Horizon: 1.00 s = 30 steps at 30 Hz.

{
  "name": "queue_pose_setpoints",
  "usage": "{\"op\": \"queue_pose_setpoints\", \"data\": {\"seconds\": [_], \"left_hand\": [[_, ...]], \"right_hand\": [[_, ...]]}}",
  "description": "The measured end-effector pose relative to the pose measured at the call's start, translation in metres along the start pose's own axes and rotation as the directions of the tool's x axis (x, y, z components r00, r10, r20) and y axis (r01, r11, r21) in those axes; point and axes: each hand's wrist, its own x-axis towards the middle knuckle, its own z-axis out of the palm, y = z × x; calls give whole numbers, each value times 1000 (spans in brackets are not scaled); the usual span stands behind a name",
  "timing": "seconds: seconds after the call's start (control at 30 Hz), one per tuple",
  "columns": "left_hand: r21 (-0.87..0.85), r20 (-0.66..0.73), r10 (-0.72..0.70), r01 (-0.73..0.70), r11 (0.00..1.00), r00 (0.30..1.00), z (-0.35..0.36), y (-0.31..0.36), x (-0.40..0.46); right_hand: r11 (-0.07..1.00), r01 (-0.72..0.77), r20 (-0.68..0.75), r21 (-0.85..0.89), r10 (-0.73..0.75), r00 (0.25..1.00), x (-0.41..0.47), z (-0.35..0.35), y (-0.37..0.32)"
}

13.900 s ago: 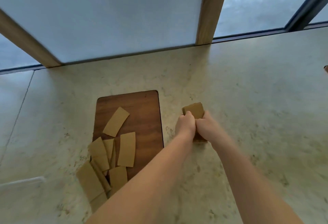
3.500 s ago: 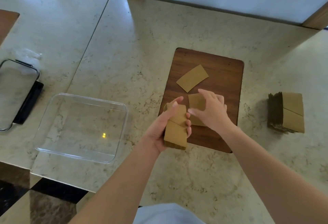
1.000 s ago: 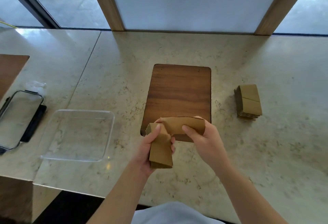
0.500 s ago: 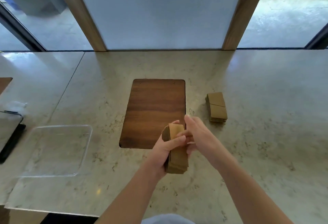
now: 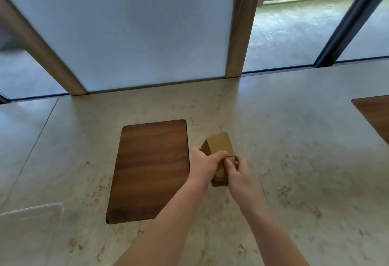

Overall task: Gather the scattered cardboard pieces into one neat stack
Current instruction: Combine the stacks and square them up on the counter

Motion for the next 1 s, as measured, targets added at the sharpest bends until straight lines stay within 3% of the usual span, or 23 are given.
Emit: {"op": "queue_pose_setpoints", "data": {"seconds": [0.13,0.33,0.57,1.0], "left_hand": [[83,-63,41,-36,996,997,23,4,18],[6,-36,-155,155,988,987,38,10,45],[11,8,-230,230,973,973,46,9,65],[24,9,-253,253,967,967,43,4,79]], "right_hand": [[993,51,-54,-103,-56,997,26,2,-9],[955,-10,-70,-295,-12,997,60,15,-12],[935,-130,-51,-329,120,992,83,16,-3],[961,-148,1,-233,153,988,94,12,13]]}}
